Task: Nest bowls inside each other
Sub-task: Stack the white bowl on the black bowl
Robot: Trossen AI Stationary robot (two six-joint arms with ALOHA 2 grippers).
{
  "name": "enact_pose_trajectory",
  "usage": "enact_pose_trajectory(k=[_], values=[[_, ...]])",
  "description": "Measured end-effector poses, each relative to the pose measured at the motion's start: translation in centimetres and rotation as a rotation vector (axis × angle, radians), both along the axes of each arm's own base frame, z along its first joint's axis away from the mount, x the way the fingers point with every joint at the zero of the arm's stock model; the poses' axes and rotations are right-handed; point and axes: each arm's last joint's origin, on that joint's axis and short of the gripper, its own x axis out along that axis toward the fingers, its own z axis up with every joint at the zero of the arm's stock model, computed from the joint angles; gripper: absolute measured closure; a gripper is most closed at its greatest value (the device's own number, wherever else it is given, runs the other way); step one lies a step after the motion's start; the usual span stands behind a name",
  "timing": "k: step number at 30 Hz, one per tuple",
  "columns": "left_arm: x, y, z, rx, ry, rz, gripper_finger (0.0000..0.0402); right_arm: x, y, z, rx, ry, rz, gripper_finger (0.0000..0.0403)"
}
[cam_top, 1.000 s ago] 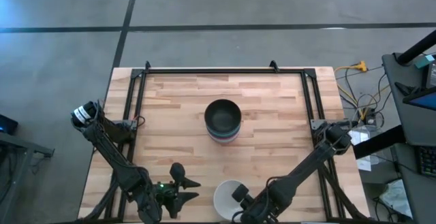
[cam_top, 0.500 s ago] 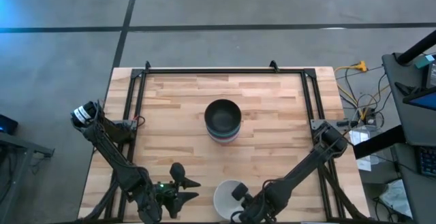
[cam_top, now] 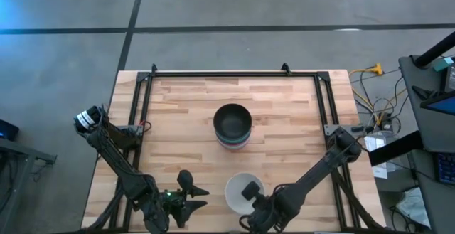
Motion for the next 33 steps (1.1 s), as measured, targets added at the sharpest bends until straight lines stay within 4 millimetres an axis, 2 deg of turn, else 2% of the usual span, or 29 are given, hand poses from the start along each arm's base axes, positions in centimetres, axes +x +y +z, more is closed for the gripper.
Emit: enact_pose_trajectory(k=[6, 11, 13, 19, 22, 28, 33], values=[[0.0, 0.1, -0.2, 0.006, 0.004, 0.001, 0.0237, 0.2, -1.7, 6.9, -0.086, -0.034, -0.043, 0.0394], [0.0, 0.2, -0.3, 0.014, 0.006, 0.003, 0.0237, -0.5, -4.3, 13.5, -0.129, -0.131, -0.116, 0.0394], [0.1, 0.3, -0.2, 0.014, 0.005, 0.005, 0.0237, -0.9, -5.4, 15.0, -0.097, -0.195, -0.159, 0.0394], [0.3, 0.5, -0.2, 0.018, 0.005, 0.012, 0.0237, -2.1, -7.9, 16.7, -0.058, -0.229, -0.229, 0.0394], [0.4, 0.6, -0.2, 0.06, 0.007, -0.001, 0.0237, -2.0, -9.0, 17.3, -0.043, -0.261, -0.242, 0.0394], [0.5, 1.1, 0.1, 0.144, -0.053, 0.116, 0.0237, 0.4, -12.0, 17.9, 0.006, -0.32, -0.269, 0.0394], [0.4, 1.8, 0.9, 0.247, -0.157, 0.31, 0.0237, 3.0, -16.6, 17.8, 0.095, -0.282, -0.382, 0.0394]])
